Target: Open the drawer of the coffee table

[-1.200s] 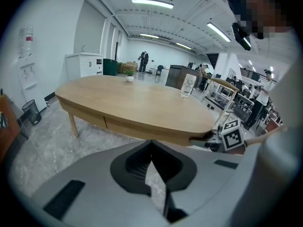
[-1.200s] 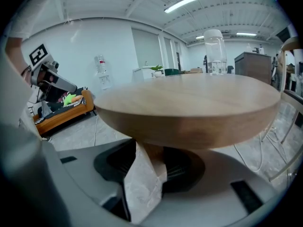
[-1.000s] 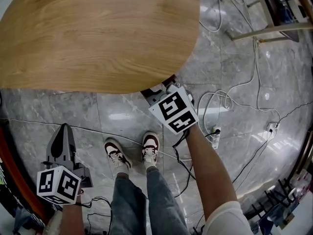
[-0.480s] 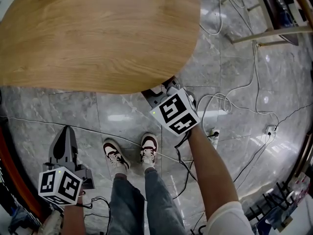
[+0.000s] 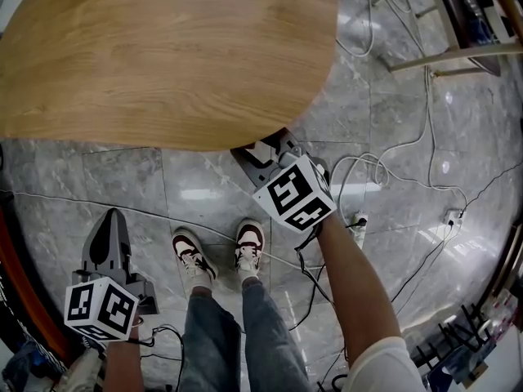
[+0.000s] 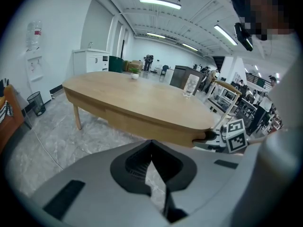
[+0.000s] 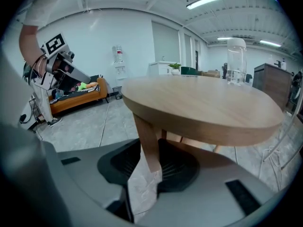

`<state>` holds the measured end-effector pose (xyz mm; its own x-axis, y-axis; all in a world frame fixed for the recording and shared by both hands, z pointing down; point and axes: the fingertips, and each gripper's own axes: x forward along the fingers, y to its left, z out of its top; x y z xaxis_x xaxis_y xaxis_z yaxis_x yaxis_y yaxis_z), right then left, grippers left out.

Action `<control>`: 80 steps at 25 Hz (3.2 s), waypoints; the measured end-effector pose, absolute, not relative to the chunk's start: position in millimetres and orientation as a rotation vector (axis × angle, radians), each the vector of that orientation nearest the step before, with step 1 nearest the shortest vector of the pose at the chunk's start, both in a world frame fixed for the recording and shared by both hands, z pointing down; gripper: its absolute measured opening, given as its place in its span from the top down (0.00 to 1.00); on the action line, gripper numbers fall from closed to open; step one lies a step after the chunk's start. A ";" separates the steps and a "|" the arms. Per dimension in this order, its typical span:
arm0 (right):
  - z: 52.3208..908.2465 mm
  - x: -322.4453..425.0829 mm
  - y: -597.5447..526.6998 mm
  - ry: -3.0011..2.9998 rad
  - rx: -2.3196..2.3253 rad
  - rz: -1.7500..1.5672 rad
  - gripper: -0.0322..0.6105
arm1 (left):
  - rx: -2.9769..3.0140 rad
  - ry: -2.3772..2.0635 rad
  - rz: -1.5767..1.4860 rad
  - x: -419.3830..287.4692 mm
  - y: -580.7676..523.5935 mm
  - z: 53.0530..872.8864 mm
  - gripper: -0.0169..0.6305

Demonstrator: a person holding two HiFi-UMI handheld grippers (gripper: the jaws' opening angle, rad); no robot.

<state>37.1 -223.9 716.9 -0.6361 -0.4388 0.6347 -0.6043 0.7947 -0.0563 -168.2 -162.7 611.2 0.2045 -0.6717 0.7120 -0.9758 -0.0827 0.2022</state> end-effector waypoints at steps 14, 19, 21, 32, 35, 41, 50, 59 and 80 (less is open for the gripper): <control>714.8 28.4 -190.3 -2.387 0.635 0.320 0.79 | 1.814 -1.519 0.590 -162.7 -155.6 615.7 0.99; 714.0 27.2 -185.5 -2.388 0.629 0.317 0.79 | 1.821 -1.523 0.595 -165.8 -158.5 614.0 0.99; 714.8 27.0 -185.0 -2.382 0.623 0.304 0.80 | 1.819 -1.526 0.596 -167.3 -157.1 614.6 0.99; 717.4 19.2 -165.6 -2.370 0.552 0.250 0.82 | 1.826 -1.514 0.590 -169.4 -147.3 616.1 0.99; 718.5 18.4 -156.7 -2.370 0.528 0.248 0.82 | 1.824 -1.513 0.585 -169.4 -143.6 617.9 0.99; 719.1 16.2 -140.7 -2.367 0.492 0.246 0.82 | 1.808 -1.526 0.579 -174.1 -138.1 618.1 0.99; 720.0 15.2 -137.1 -2.361 0.474 0.236 0.82 | 1.787 -1.542 0.566 -176.2 -134.2 617.4 0.99; 723.4 9.5 -121.8 -2.364 0.441 0.232 0.83 | 1.793 -1.534 0.566 -178.6 -133.3 621.9 0.99; 717.4 -1.7 -78.9 -2.362 0.412 0.223 0.83 | 1.799 -1.548 0.554 -191.8 -102.1 613.9 0.99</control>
